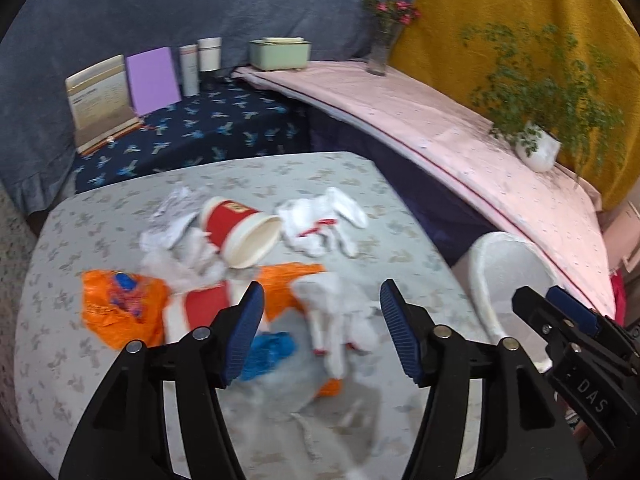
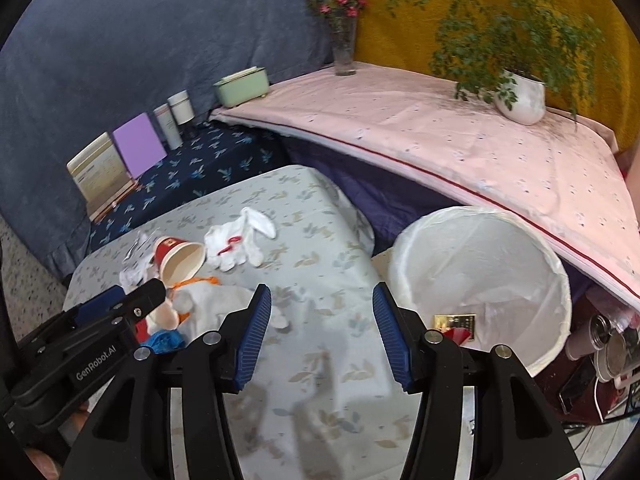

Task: Collect trash
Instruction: 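Grasp the orange plastic bag with the left gripper while the right gripper grasps a white glove, then carry the orange bag and white glove over the white bin, then open both grippers to drop the orange bag and glove into the bin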

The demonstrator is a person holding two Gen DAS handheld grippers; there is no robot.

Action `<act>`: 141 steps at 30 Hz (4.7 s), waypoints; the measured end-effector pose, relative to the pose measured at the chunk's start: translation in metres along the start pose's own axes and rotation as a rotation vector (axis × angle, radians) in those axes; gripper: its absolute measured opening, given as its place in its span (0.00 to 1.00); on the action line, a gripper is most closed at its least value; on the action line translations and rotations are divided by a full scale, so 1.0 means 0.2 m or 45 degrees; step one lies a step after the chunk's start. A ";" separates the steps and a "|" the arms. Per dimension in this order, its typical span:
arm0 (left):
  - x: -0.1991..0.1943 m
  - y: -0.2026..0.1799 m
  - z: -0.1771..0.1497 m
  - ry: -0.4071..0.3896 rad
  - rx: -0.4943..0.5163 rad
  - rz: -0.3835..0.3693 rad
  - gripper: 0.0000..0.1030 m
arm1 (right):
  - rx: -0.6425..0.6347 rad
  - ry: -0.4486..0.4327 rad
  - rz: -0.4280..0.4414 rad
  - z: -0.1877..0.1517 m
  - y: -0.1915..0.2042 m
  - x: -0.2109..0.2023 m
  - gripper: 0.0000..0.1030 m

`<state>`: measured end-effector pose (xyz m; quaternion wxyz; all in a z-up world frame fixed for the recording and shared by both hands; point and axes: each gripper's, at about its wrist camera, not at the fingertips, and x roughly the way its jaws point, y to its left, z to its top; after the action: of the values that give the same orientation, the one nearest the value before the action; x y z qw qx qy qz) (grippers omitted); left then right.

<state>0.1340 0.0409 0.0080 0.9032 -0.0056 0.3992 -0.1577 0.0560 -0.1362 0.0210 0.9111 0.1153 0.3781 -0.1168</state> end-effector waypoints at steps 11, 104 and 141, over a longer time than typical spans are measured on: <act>0.05 0.43 -0.10 0.053 -0.125 0.256 0.67 | -0.117 0.063 0.078 -0.06 0.32 0.14 0.56; 0.15 -0.73 -0.05 0.092 0.350 -0.186 0.20 | 0.315 -0.037 -0.141 -0.04 -0.72 -0.01 0.08; 0.35 -1.03 -0.12 0.188 0.476 -0.308 0.69 | 0.433 -0.050 -0.217 -0.04 -0.98 0.01 0.37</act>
<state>0.1030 -0.1732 -0.0298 0.8314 0.1255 0.4244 -0.3360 -0.0061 -0.3200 -0.0096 0.8725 0.2330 0.3434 -0.2579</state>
